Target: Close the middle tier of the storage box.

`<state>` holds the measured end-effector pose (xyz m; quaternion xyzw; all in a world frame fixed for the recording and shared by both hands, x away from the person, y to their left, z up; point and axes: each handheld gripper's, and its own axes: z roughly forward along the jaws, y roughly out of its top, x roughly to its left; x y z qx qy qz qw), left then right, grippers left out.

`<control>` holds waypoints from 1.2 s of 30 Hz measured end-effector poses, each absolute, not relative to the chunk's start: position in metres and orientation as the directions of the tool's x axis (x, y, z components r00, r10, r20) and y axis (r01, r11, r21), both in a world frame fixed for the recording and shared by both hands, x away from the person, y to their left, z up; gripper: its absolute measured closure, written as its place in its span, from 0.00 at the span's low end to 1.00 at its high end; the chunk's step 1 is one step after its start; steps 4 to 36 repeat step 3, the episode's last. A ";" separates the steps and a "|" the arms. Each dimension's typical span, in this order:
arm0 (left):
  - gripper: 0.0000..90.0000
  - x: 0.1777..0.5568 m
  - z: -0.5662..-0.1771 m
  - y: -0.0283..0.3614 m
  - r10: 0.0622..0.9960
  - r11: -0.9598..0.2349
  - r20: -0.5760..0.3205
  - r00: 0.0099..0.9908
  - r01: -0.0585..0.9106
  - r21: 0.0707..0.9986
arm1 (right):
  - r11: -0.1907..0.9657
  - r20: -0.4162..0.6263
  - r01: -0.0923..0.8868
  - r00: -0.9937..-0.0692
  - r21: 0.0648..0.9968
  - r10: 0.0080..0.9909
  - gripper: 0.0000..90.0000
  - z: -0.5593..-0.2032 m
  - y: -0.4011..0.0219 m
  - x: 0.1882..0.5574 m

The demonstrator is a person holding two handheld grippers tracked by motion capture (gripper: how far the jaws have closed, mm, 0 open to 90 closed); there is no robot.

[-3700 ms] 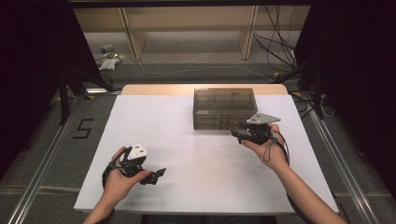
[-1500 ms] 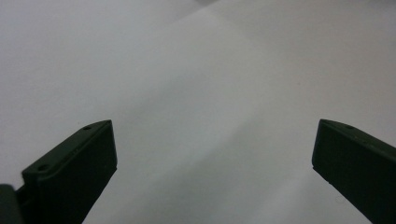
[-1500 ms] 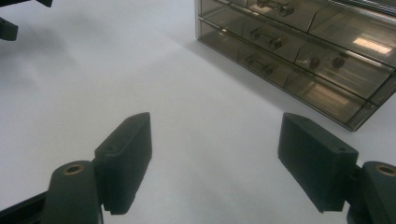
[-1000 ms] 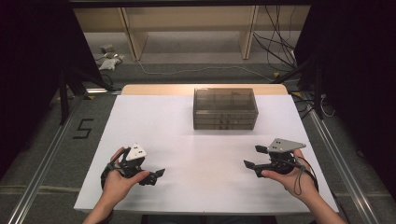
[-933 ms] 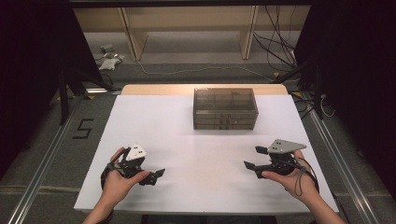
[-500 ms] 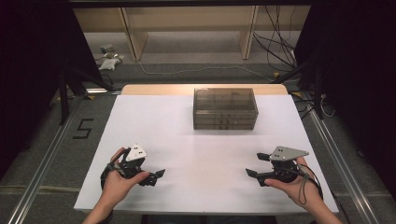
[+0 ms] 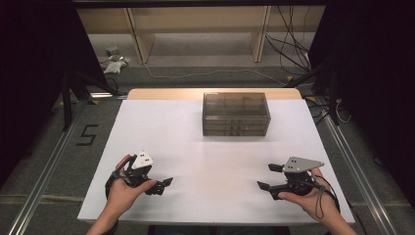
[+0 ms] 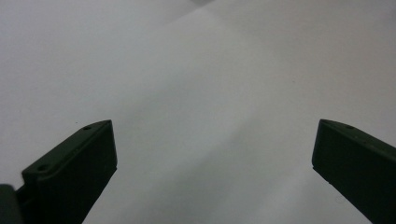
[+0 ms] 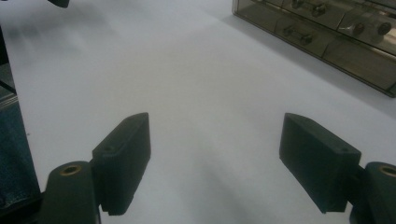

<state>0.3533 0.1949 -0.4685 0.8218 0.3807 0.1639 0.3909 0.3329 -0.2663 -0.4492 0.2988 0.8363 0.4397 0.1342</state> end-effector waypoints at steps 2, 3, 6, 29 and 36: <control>0.00 0.354 -0.469 0.195 0.754 -0.407 -0.025 0.656 0.497 0.766 | 0.443 0.029 0.369 -0.793 0.817 0.608 0.27 -0.449 -0.266 0.333; 0.00 0.354 -0.469 0.195 0.754 -0.407 -0.026 0.657 0.498 0.766 | 0.445 0.027 0.366 -0.795 0.817 0.606 0.27 -0.449 -0.266 0.333; 0.00 0.354 -0.469 0.195 0.754 -0.407 -0.026 0.657 0.498 0.766 | 0.445 0.027 0.366 -0.795 0.817 0.606 0.27 -0.449 -0.266 0.333; 0.00 0.354 -0.469 0.195 0.754 -0.407 -0.026 0.657 0.498 0.766 | 0.445 0.027 0.366 -0.795 0.817 0.606 0.27 -0.449 -0.266 0.333; 0.00 0.354 -0.469 0.195 0.754 -0.407 -0.026 0.657 0.498 0.766 | 0.445 0.027 0.366 -0.795 0.817 0.606 0.27 -0.449 -0.266 0.333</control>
